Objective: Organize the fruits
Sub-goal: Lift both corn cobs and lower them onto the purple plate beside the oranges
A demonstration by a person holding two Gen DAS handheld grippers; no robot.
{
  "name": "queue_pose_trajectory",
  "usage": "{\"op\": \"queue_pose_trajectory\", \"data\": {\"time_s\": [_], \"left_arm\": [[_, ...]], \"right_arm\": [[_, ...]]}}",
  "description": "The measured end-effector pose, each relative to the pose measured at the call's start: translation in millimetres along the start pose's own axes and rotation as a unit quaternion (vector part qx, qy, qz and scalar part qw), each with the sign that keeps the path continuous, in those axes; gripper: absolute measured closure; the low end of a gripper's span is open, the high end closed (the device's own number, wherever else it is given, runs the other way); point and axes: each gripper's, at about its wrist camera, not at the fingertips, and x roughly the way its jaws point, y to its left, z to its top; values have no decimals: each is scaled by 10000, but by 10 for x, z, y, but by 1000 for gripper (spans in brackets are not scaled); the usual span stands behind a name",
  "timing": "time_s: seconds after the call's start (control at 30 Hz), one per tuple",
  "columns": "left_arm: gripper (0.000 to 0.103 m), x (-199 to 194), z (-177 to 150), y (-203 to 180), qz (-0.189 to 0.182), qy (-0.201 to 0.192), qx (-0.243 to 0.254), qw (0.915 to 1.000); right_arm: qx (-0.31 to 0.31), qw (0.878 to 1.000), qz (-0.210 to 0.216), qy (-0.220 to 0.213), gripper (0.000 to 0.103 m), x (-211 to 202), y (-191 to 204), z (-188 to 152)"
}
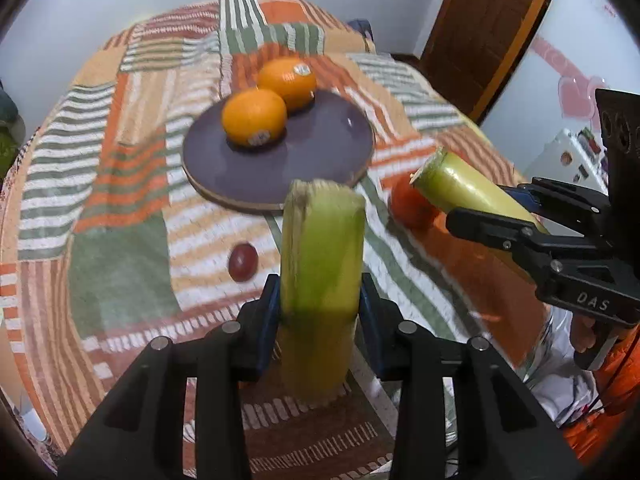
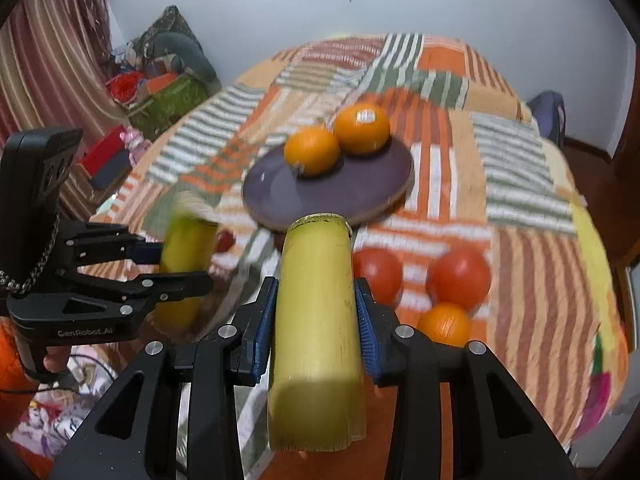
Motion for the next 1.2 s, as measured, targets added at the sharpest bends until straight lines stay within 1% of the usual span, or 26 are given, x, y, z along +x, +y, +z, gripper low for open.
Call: {"op": "queue_pose_trajectory", "data": {"time_s": [0.33,0.47,0.6,0.87,1.03,1.2], "left_arm": [[67,-207,265,146,81,-443,-182,9988],[67,-223,366,221,117,-535,-245,9982],[67,-200,475,304,147,-594,-306,9977],[67,-11,645,463,72,-444,-406,9982],[67,187,721,506,-68,-255,-398,9989],[67,271,818,573,-201,-229,-479,9984]], "right_arm": [[-248,9987,-148,-414,69,-8,28,414],[-336,9979,-210,-522,69,18,18,569],[-399,9974,-256,-537,69,86,0,675],[-485,9973,-354,-423,69,312,-58,828],[-521,9975,-377,-307,69,477,-106,918],[-584,9974,-388,-160,69,661,-153,971]]}}
